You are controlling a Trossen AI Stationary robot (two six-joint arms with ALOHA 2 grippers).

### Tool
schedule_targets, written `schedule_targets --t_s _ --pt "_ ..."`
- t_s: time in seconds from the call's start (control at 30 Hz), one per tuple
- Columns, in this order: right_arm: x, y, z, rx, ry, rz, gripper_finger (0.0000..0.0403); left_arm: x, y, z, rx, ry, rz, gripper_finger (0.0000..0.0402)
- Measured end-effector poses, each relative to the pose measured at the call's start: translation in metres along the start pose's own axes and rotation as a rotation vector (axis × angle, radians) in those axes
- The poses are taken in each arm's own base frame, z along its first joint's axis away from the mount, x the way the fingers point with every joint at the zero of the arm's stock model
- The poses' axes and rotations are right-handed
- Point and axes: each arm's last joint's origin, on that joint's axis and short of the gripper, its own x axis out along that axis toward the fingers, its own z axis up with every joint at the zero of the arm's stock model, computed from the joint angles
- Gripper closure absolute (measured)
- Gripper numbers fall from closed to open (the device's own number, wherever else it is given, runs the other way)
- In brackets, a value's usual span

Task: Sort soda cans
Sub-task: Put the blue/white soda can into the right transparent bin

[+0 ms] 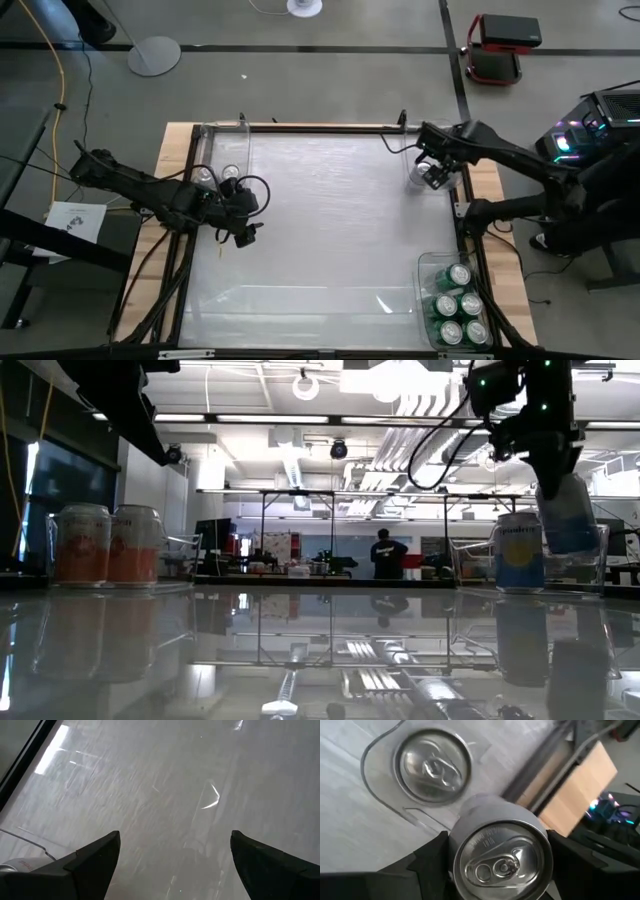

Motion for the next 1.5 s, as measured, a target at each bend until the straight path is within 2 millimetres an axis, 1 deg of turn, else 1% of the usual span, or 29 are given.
schedule_targets --t_s 0.23,0.33,0.47,0.6,0.73,0.9,1.03,1.23,1.37,1.5 --pt "0.022 0.006 -0.002 -0.029 0.041 0.036 0.0132 0.000 0.000 0.000 0.000 0.000 -0.001 0.0046" --pt "0.031 0.006 -0.005 -0.023 0.080 0.038 0.0132 0.000 0.000 0.000 0.000 0.001 -0.002 0.0046" --pt "0.038 0.004 -0.006 -0.007 0.104 0.050 0.0129 0.000 0.000 0.000 0.000 0.001 -0.002 0.0046" --pt "0.040 0.002 -0.006 -0.002 0.109 0.064 0.0113 0.000 0.000 0.000 -0.001 0.001 -0.002 0.0046" --pt "0.041 -0.002 -0.006 0.019 0.123 0.090 0.0107 0.000 0.000 0.000 0.000 0.001 -0.002 0.0046" --pt "0.042 -0.007 -0.006 0.028 0.148 0.127 0.0105 0.000 0.000 0.000 -0.001 0.001 -0.003 0.0046" --pt "0.039 -0.012 -0.006 0.034 0.158 0.141 0.0104 0.000 0.000 0.000 0.000 0.002 -0.004 0.0046" --pt "0.039 -0.014 -0.005 0.030 0.162 0.187 0.0103 0.000 0.000 0.000 0.000 0.003 -0.005 0.0046" --pt "0.040 -0.016 -0.006 0.038 0.174 0.249 0.0103 0.000 0.000 0.000 0.000 0.003 -0.006 0.0046" --pt "0.042 -0.017 -0.005 0.042 0.183 0.266 0.0102 0.000 0.000 0.000 0.000 0.003 -0.005 0.0046"
